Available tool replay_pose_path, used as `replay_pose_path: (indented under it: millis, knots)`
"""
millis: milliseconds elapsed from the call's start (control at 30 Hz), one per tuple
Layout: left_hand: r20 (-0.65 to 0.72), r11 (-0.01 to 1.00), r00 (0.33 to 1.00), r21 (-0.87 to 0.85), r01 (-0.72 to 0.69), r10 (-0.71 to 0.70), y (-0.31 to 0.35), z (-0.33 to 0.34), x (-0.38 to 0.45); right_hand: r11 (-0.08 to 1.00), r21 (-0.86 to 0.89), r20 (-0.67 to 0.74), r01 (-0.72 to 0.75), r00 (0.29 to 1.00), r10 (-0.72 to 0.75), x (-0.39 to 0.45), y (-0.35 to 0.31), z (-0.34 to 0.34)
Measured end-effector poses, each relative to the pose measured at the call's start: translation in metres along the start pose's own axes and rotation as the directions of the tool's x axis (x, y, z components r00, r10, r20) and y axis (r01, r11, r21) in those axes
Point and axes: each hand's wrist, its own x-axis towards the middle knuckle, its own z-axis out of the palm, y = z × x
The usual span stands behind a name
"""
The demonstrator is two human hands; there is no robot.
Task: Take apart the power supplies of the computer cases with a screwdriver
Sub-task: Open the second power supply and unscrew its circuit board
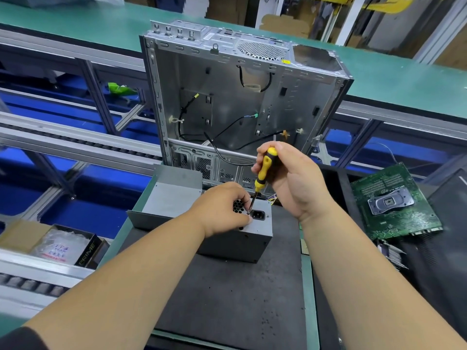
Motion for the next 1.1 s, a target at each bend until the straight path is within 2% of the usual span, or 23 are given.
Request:
replay_pose_path:
  millis: [100,233,367,600,733,833,933,1000,1100]
  knots:
    - [0.003,1.0,1.0,-0.008,-0.003,0.003,0.001,0.0,0.001,0.996,0.089,0.012,-0.032,0.999,0.031,0.003,0.006,0.006]
    - [0.001,1.0,1.0,-0.006,-0.012,0.012,0.0,0.001,0.002,0.992,0.125,0.009,-0.03,1.0,0.03,0.006,0.012,0.007]
    - [0.002,1.0,1.0,-0.006,0.001,-0.001,-0.003,0.001,0.001,0.999,0.037,-0.001,-0.01,1.0,0.01,0.006,0.012,0.005]
    - [0.021,0.998,0.999,0.057,0.025,-0.027,-0.001,0.003,0.001,0.986,-0.155,0.031,-0.055,0.998,0.061,0.001,0.007,0.012]
    - [0.122,0.996,0.99,0.062,0.065,-0.072,0.004,-0.001,0.004,0.995,-0.047,0.048,-0.092,0.994,0.094,0.0,0.011,0.02]
    - [0.185,0.984,0.967,0.0,0.177,-0.174,0.009,-0.011,0.013,0.996,-0.022,0.074,-0.091,0.993,0.092,0.0,0.01,0.021]
    - [0.253,0.963,0.933,0.145,0.226,-0.257,0.017,-0.018,0.031,0.997,-0.04,0.066,-0.066,0.995,0.069,0.0,0.008,0.02]
    - [0.337,0.945,0.901,0.268,0.187,-0.274,0.02,-0.021,0.046,0.998,-0.046,0.059,-0.047,0.997,0.05,-0.001,0.007,0.016]
    - [0.416,0.948,0.867,0.272,0.167,-0.272,0.012,-0.021,0.066,0.994,-0.097,0.032,-0.04,0.999,0.043,-0.003,0.004,0.009]
